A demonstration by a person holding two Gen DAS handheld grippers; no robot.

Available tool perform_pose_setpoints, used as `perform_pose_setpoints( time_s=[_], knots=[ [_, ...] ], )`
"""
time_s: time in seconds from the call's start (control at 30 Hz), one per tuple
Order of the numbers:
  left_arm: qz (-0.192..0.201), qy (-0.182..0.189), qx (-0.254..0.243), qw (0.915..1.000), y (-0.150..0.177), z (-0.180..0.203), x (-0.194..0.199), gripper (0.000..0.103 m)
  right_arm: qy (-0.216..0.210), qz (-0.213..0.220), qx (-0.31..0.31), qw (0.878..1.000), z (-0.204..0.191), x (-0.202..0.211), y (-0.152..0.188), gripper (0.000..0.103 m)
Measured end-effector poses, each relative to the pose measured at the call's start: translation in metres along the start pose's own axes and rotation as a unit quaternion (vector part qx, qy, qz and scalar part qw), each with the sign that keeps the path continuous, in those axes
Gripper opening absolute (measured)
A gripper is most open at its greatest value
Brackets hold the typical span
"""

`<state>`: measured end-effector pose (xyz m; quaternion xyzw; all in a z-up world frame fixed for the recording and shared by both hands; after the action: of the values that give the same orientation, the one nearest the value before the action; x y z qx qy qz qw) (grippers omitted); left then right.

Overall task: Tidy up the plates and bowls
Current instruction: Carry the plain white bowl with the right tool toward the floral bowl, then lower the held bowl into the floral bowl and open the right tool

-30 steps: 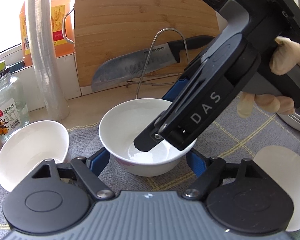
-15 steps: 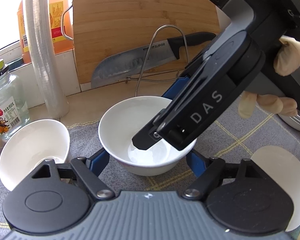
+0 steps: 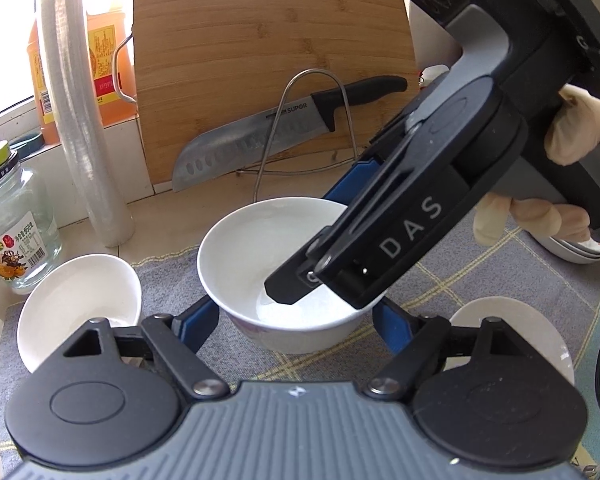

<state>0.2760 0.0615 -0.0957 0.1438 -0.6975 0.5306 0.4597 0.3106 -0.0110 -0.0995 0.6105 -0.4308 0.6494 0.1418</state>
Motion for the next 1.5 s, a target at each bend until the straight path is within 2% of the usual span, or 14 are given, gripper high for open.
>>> perform_pose_setpoints(
  time_s=[0.87,1.5],
  knots=[
    [0.004,0.029,-0.043,0.9986,0.016,0.051,0.061,0.083,0.011,0.023,-0.033,0.999,-0.033,0.065,0.059,0.084],
    [-0.004,0.053,-0.068,0.9962,0.028,0.087,0.073,0.084,0.011,0.031,-0.069,0.997,-0.035,0.086,0.100,0.084]
  ],
)
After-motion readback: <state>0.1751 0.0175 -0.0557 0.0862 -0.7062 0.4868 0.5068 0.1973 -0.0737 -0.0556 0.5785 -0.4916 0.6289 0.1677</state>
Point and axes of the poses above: each gripper's, at about its wrist camera, not at the fingertips, and x roughly against the way its jaws point, z to its right, y to its underside, the point moved 6 cm from there along -x, roughly the way its jaws point, and after that the axes turned 11 degrees about -z, right-handed, at the moved point
